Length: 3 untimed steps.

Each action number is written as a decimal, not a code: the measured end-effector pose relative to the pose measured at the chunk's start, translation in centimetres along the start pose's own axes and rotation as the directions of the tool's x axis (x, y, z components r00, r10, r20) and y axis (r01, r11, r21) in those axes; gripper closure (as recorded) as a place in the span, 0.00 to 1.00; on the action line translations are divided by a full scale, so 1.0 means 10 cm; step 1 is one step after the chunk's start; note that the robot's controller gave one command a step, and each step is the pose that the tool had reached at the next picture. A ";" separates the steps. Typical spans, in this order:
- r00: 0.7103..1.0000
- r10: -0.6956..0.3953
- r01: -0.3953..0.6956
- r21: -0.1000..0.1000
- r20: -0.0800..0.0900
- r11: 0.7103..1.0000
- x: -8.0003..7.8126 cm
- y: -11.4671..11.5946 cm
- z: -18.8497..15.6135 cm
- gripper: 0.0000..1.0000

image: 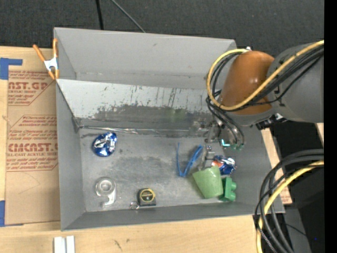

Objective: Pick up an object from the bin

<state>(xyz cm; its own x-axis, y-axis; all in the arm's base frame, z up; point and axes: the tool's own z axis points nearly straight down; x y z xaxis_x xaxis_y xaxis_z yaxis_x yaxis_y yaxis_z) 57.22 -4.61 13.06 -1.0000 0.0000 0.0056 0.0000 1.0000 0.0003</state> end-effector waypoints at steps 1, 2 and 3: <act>0.999 -0.033 0.033 0.003 0.018 0.999 0.14 -0.45 0.57 0.00; 1.000 -0.008 0.008 0.004 0.017 1.000 0.32 -0.06 0.56 0.00; 1.000 -0.007 0.007 0.001 0.008 1.000 0.34 -0.05 0.60 1.00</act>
Offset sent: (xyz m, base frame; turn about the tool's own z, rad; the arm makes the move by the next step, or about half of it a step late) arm -0.0183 -0.0433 -0.0606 -0.0368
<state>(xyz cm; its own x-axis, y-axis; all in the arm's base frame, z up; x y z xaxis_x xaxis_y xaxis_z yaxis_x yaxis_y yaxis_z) 53.76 -5.14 7.10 -1.0000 -0.0070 -0.0020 -0.0070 1.0000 -0.0007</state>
